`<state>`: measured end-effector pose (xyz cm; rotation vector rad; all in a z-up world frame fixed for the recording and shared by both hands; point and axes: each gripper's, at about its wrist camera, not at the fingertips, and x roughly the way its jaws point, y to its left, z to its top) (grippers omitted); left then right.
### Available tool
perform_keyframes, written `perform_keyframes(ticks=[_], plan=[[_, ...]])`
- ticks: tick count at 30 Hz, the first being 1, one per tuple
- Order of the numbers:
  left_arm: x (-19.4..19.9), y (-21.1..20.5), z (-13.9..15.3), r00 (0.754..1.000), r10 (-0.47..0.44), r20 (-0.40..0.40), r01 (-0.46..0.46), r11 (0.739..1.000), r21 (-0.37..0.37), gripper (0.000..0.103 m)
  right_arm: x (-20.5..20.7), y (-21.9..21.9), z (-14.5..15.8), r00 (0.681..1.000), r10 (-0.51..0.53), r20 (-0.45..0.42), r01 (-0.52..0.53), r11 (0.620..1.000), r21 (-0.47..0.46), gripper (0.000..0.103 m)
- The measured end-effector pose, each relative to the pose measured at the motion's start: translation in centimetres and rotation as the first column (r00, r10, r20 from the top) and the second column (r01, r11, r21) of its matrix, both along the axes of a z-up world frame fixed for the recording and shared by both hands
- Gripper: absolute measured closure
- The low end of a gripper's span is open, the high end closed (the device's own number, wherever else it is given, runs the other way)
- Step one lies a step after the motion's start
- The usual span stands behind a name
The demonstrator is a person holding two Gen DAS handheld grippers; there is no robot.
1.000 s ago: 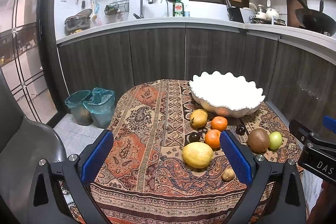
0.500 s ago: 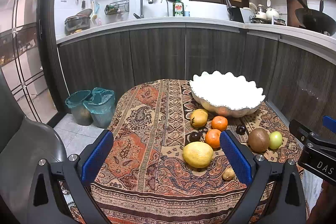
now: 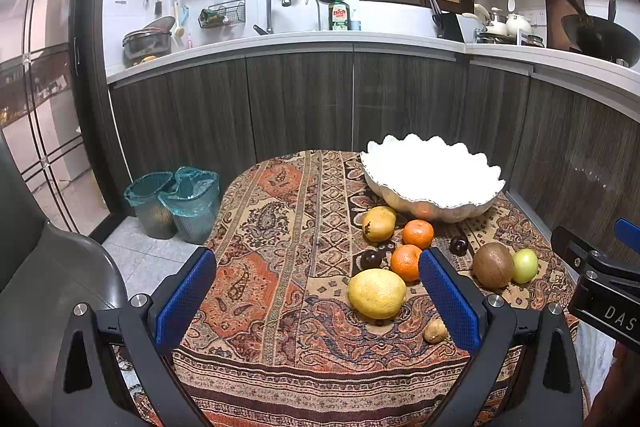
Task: Organize fruits
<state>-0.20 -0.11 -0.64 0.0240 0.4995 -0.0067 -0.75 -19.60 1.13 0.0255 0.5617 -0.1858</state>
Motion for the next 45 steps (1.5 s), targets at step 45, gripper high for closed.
perform_keyframes(ticks=[45], plan=[[3.6,-2.7,-2.7,0.991,-0.088,-0.103,0.091,0.996,0.024,0.0,2.4,-2.1,-2.6,0.998,-0.037,-0.056,0.039,0.999,0.028,0.0]])
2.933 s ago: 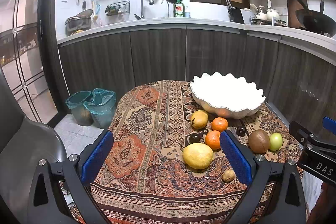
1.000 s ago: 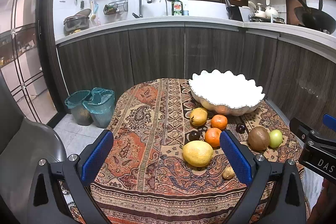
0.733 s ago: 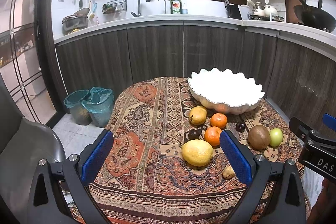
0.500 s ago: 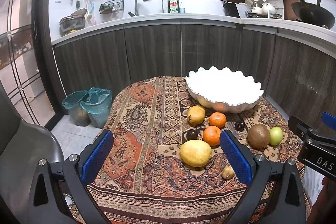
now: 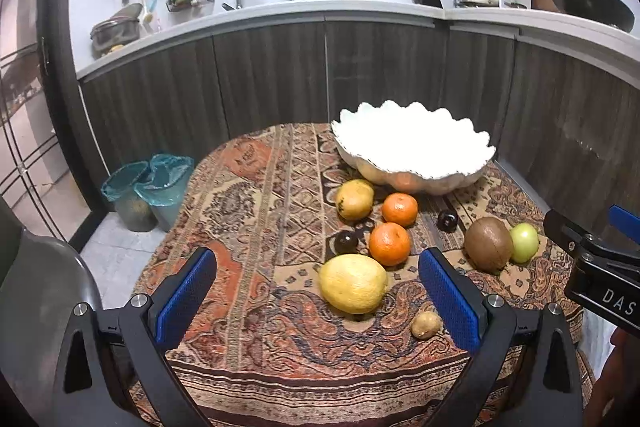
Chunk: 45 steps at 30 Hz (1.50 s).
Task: Organize fruits
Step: 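Reach the left tool to the large yellow lemon and close on it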
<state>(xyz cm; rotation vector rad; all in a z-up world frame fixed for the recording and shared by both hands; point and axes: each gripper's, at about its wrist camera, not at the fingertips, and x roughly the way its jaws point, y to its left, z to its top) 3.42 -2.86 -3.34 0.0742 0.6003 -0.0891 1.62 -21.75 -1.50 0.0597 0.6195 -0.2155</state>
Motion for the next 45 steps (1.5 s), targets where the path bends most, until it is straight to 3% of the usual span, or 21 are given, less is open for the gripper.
perform_keyframes(ticks=[17,30,41,45], plan=[[4.2,-1.6,-4.3,0.991,-0.049,-0.124,0.05,0.999,0.003,0.001,2.9,-1.6,-3.7,0.995,-0.041,-0.095,0.042,0.999,0.017,0.001],[7.2,-2.5,-7.6,0.97,-0.073,-0.233,0.074,0.997,-0.004,0.012,5.4,-1.9,-6.2,0.986,-0.052,-0.16,0.055,0.998,0.013,0.0],[8.5,-2.9,-9.6,0.948,-0.093,-0.303,0.092,0.996,-0.018,0.037,6.6,-1.7,-7.4,0.98,-0.047,-0.192,0.052,0.999,0.017,0.0],[8.6,-3.1,-9.8,0.948,-0.093,-0.304,0.096,0.995,-0.006,0.041,6.8,-1.7,-7.8,0.979,-0.047,-0.198,0.052,0.998,0.019,0.0]])
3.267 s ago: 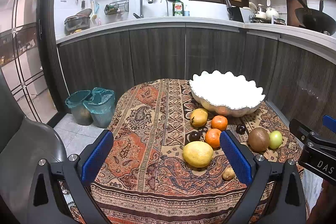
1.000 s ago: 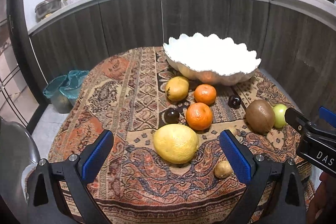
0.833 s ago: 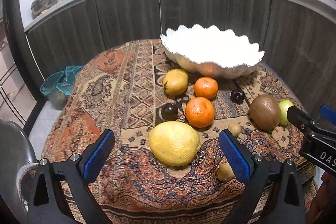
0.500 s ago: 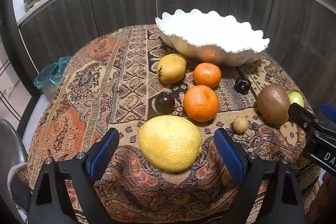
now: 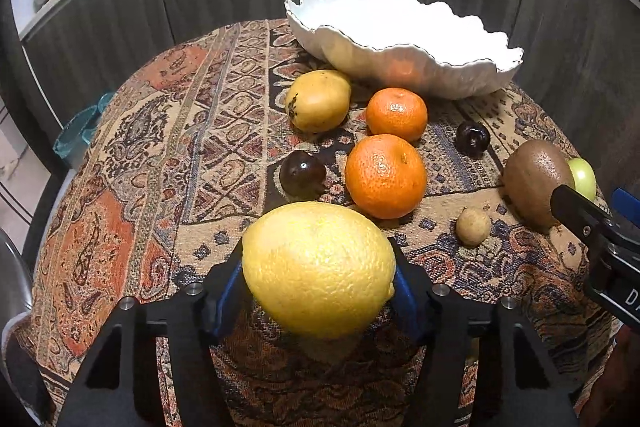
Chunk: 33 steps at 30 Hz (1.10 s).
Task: Organize fruits
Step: 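Reach the left tool to the large yellow lemon and close on it, then lift the lemon with the left tool while the right tool grasps the brown kiwi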
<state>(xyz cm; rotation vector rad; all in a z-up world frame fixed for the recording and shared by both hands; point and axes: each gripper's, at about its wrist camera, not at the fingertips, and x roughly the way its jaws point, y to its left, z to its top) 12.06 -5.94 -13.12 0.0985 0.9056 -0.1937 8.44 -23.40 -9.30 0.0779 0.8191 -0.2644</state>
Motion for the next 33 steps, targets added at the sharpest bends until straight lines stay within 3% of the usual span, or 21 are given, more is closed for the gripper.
perform_keyframes(ticks=[12,17,23,33], plan=[[-0.1,0.3,0.3,1.0,-0.002,-0.006,0.002,1.0,-0.007,0.042,0.4,0.0,-0.3,1.0,0.023,0.011,-0.023,1.0,0.008,0.001],[0.0,1.0,0.7,1.0,0.018,0.007,-0.018,1.0,-0.01,0.042,1.2,0.7,0.1,0.997,0.066,0.028,-0.067,0.998,0.009,0.017],[0.5,1.7,0.9,0.999,0.041,0.013,-0.041,0.999,-0.016,0.042,2.5,1.7,0.2,0.995,0.093,0.045,-0.092,0.995,-0.03,0.026],[0.8,2.0,0.8,0.999,0.045,0.008,-0.045,0.999,-0.022,0.042,4.0,2.7,0.0,0.991,0.132,0.007,-0.131,0.986,-0.098,0.03]])
